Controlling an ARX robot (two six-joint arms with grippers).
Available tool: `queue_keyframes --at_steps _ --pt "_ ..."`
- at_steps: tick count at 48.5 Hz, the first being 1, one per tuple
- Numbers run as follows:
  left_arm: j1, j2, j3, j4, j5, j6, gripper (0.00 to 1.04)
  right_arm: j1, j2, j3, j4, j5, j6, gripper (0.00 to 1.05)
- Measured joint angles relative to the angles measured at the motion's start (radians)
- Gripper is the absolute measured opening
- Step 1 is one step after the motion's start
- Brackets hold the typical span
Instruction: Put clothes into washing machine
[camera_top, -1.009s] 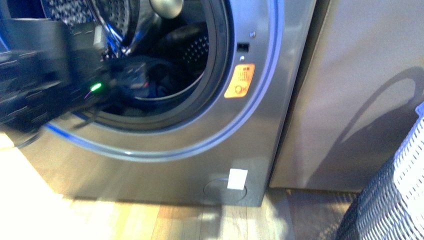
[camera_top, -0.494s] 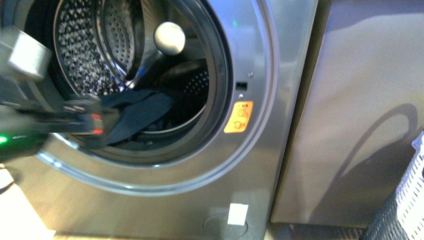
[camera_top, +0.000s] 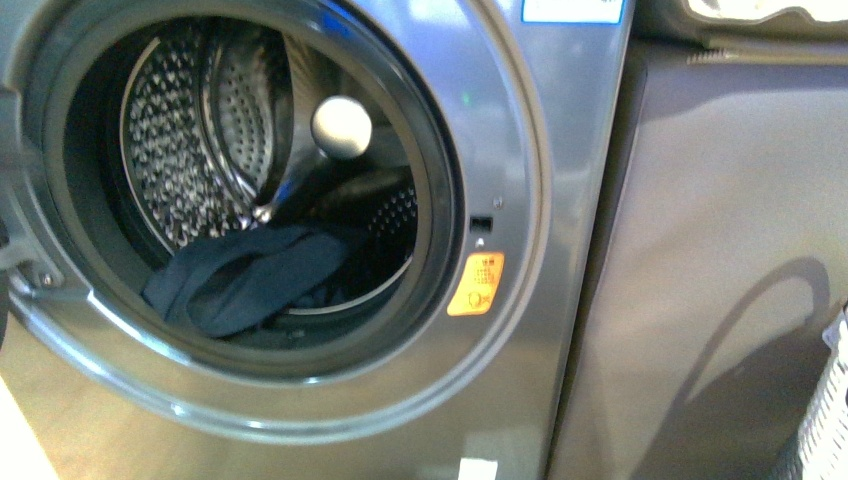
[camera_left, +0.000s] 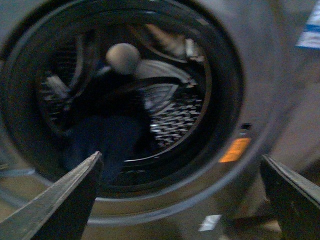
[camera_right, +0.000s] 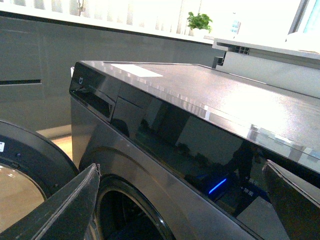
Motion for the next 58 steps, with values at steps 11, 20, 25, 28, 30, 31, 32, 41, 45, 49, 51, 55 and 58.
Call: queue_keyframes --at_steps 11,20,25,28,30,31,32,41,45,49,51,55,58 --pt "0.051 -0.097 -0.111 -0.03 -0.142 0.064 0.47 0.0 0.0 0.0 0.0 0.0 0.0 0.97" --pt "0.051 -0.185 -0.159 -0.055 -0.138 0.074 0.17 0.0 0.0 0.0 0.0 0.0 0.0 0.97" --pt "0.051 -0.251 -0.191 -0.091 -0.138 0.078 0.04 0.0 0.0 0.0 0.0 0.0 0.0 0.97" --pt "0.051 -0.288 -0.208 -0.116 -0.138 0.078 0.04 0.022 -0.005 0.006 -0.047 0.141 0.028 0.93" --pt "0.051 -0.314 -0.215 -0.132 -0.137 0.078 0.04 0.027 -0.045 -0.058 -0.076 0.37 0.071 0.84" --pt "0.051 -0.326 -0.219 -0.139 -0.138 0.078 0.04 0.024 -0.085 -0.13 -0.055 0.516 0.09 0.79" --pt "0.051 -0.338 -0.222 -0.146 -0.138 0.079 0.04 0.015 -0.13 -0.211 -0.02 0.604 0.106 0.74" --pt "0.051 -0.404 -0.243 -0.19 -0.138 0.079 0.04 -0.122 -0.432 -0.694 0.199 0.666 0.144 0.42" --pt "0.051 -0.426 -0.267 -0.183 -0.135 0.079 0.04 -0.167 -0.525 -0.869 0.266 0.61 0.148 0.28" --pt "0.051 -0.453 -0.267 -0.207 -0.139 0.079 0.04 -0.201 -0.578 -0.996 0.311 0.56 0.149 0.16" --pt "0.051 -0.472 -0.267 -0.22 -0.138 0.079 0.04 -0.218 -0.602 -1.063 0.332 0.534 0.149 0.09" --pt "0.051 -0.501 -0.267 -0.248 -0.138 0.079 0.04 -0.266 -0.659 -1.183 0.373 0.5 0.149 0.02" --pt "0.051 -0.521 -0.267 -0.27 -0.138 0.079 0.04 -0.296 -0.7 -1.243 0.395 0.481 0.15 0.02"
